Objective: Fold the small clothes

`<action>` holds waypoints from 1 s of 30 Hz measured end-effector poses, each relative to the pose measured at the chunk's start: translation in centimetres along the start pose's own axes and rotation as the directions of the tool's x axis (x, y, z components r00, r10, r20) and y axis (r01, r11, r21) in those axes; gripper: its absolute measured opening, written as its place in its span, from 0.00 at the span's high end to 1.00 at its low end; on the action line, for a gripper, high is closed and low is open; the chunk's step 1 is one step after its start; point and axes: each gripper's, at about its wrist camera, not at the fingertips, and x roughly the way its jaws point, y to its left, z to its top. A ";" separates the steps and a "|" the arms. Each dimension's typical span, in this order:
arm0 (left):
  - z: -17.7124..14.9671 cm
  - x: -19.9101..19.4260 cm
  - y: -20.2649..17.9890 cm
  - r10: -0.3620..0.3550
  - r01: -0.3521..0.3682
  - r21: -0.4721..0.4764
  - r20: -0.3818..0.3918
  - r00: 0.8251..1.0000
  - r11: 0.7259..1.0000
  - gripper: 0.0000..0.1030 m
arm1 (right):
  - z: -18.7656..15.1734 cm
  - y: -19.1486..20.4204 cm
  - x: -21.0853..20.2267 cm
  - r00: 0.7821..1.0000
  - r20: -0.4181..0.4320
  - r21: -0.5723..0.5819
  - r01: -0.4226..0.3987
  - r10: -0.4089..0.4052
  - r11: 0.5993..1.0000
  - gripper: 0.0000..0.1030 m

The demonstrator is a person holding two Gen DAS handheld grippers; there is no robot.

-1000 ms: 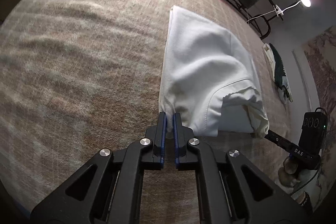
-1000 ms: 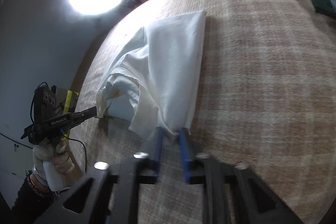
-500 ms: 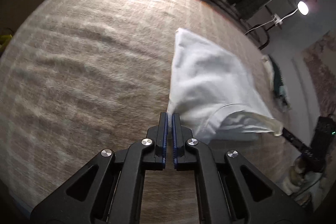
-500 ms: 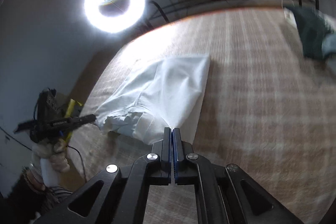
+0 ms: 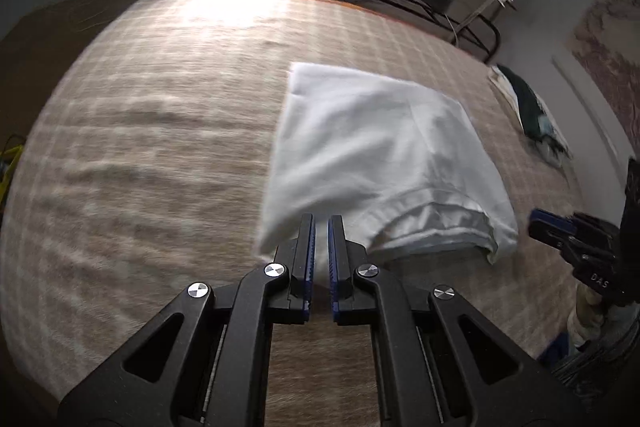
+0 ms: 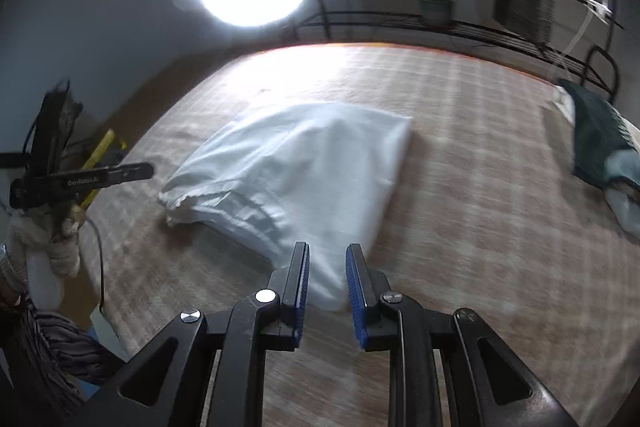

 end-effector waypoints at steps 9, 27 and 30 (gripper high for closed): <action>-1.6 2.1 -1.3 0.029 -0.014 0.111 -0.134 0.991 0.994 0.97 | -1.9 3.1 3.7 0.980 -0.197 -0.138 -0.028 0.000 0.990 0.83; 4.3 7.3 -6.9 -0.002 0.011 0.124 -0.074 0.997 0.992 0.97 | 7.0 0.1 6.1 0.995 0.010 0.062 -0.096 0.096 0.993 0.82; 3.6 7.7 -6.6 0.003 0.009 0.148 -0.080 0.997 0.989 0.97 | 6.3 0.5 8.2 0.997 -0.051 0.024 -0.052 0.053 0.998 0.82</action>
